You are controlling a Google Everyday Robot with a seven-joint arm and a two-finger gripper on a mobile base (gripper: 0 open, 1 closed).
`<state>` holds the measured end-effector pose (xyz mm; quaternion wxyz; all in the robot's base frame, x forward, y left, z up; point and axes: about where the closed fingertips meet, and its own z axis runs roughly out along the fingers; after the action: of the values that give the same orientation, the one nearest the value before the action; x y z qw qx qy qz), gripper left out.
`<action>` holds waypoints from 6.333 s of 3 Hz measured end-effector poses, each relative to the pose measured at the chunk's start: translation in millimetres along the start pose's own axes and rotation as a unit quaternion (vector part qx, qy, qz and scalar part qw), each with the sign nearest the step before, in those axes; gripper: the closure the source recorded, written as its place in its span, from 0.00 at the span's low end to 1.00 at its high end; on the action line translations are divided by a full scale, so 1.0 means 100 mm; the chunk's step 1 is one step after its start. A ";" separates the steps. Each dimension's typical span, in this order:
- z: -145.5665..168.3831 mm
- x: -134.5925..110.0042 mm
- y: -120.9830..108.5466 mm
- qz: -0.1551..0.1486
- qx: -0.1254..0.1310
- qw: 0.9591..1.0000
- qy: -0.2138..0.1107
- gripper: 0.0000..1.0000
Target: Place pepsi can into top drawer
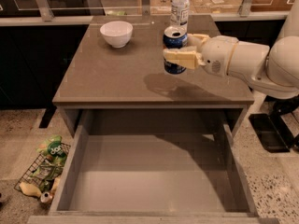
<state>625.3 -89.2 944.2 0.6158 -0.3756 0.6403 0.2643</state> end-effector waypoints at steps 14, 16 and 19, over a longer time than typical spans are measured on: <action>0.27 2.32 2.30 0.055 -0.246 0.968 -0.005 1.00; 0.46 2.50 2.46 0.030 -0.267 0.963 -0.009 1.00; 0.52 2.54 2.55 0.014 -0.278 0.960 -0.016 0.59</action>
Offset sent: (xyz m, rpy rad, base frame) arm -0.1266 -0.1144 -0.0195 -0.1937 0.0630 -0.0361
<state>460.6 60.3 656.2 0.4936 -0.5184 0.5368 0.4466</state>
